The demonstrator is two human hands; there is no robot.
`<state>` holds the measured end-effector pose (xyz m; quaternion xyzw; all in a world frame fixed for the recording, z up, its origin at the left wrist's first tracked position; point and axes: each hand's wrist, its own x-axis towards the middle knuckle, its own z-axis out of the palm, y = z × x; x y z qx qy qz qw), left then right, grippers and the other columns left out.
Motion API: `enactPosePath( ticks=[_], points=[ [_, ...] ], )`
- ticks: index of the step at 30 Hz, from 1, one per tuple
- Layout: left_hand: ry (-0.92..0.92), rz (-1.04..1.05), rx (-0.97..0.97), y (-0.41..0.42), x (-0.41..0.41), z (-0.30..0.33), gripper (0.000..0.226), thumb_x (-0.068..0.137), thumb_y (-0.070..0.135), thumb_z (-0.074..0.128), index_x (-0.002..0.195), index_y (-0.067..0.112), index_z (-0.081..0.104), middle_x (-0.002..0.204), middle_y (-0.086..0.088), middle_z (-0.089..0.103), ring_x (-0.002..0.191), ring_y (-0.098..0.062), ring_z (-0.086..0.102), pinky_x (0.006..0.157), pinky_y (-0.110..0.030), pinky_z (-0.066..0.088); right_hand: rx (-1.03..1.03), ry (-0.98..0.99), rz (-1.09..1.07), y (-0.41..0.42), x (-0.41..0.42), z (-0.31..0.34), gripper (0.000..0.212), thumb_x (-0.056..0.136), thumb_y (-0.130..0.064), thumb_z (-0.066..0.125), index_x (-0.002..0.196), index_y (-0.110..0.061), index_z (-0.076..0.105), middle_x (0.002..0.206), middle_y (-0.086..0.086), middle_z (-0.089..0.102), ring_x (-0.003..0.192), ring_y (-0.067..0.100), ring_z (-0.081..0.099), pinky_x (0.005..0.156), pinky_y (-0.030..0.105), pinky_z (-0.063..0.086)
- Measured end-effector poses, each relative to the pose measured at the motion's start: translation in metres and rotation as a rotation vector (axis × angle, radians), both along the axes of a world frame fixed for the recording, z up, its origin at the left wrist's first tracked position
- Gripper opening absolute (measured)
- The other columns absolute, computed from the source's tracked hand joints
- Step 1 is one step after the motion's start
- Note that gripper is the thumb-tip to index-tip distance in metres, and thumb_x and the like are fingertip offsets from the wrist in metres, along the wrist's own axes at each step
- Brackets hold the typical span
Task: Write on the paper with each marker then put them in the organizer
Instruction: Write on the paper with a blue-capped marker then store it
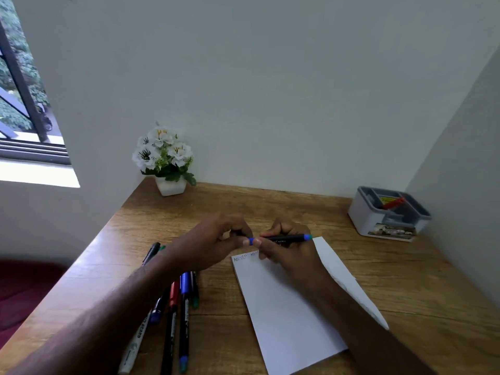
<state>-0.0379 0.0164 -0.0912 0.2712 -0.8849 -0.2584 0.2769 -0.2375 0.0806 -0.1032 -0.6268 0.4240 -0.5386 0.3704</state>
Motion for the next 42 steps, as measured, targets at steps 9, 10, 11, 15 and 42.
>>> enactPosePath(
  ticks=[9,10,11,15,42],
  points=[
    [0.155,0.048,0.109,0.01,-0.007,0.016,0.009,0.087,0.022,0.07,0.09,0.028,0.075,0.087,0.011,0.073,0.086,-0.013,0.068,0.077,-0.036,0.055,0.005,-0.003,-0.099,-0.003,-0.001,0.004,0.018,0.09,-0.004,0.07,0.097,-0.021,0.075,0.087,-0.005,0.077,0.087,0.01,0.072,0.079,0.026,0.056],
    [0.162,0.073,0.091,0.009,-0.009,0.017,0.006,0.086,0.023,0.072,0.088,0.027,0.075,0.085,0.009,0.074,0.084,-0.014,0.068,0.077,-0.04,0.056,-0.013,0.0,-0.126,-0.002,-0.004,0.004,0.017,0.094,-0.009,0.065,0.102,-0.02,0.074,0.097,-0.003,0.078,0.096,0.013,0.072,0.085,0.03,0.057],
    [0.151,0.093,0.072,0.007,-0.011,0.018,0.003,0.084,0.025,0.073,0.086,0.026,0.075,0.082,0.008,0.074,0.081,-0.014,0.069,0.076,-0.042,0.056,-0.017,-0.016,-0.157,-0.002,-0.008,0.005,0.016,0.097,-0.012,0.06,0.106,-0.018,0.072,0.105,-0.001,0.077,0.103,0.016,0.071,0.088,0.032,0.057],
    [0.023,0.094,0.034,0.0,-0.024,0.026,0.011,0.087,0.035,0.07,0.085,0.026,0.074,0.082,0.01,0.073,0.08,-0.01,0.068,0.075,-0.04,0.055,-0.008,-0.119,-0.307,-0.004,-0.022,0.013,0.022,0.106,-0.012,0.045,0.109,-0.017,0.066,0.091,-0.007,0.075,0.091,0.016,0.07,0.077,0.031,0.057],
    [-0.258,-0.006,-0.044,-0.045,-0.213,0.047,0.013,0.088,0.027,0.07,0.091,0.015,0.074,0.084,0.009,0.069,0.077,-0.002,0.064,0.068,-0.015,0.046,0.161,1.119,-0.665,-0.03,-0.214,0.112,0.008,0.078,-0.019,0.076,0.086,-0.018,0.074,0.096,0.006,0.071,0.081,0.022,0.065,0.073,0.032,0.056]
  ],
)
